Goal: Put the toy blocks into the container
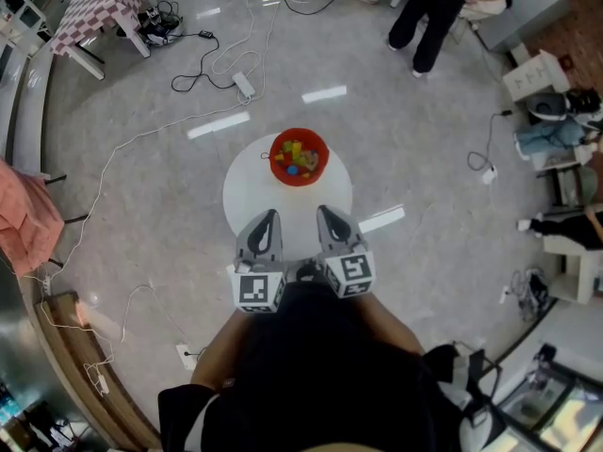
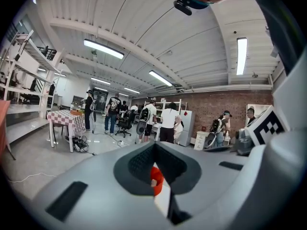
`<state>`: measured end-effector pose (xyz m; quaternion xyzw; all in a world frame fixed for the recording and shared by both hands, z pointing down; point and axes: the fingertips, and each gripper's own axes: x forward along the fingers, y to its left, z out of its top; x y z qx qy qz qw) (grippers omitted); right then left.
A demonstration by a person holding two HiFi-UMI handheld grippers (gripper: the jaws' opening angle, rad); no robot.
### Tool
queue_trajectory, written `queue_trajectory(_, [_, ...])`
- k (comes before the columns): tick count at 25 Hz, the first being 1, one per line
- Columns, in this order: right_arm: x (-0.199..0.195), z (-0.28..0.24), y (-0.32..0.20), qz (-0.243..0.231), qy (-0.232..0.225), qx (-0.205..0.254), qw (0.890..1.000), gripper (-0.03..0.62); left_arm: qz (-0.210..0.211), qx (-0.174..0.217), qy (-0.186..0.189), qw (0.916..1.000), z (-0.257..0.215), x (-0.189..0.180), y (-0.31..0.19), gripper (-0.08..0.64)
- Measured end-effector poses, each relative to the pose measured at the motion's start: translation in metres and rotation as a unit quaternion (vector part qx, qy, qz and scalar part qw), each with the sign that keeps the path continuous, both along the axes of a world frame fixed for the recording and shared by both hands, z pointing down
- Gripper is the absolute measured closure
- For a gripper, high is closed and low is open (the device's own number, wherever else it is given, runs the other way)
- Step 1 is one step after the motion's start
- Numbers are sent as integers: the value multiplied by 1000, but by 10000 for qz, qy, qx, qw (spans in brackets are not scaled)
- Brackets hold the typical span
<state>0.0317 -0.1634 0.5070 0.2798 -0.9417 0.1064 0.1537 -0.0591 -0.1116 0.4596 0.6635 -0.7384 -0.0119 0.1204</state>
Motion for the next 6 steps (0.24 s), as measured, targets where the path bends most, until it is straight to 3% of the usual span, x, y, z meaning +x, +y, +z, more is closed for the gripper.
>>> queue_trajectory(6, [-3, -2, 5, -113, 115, -67, 9998, 597, 0, -118, 91, 9999, 3, 1, 2, 566])
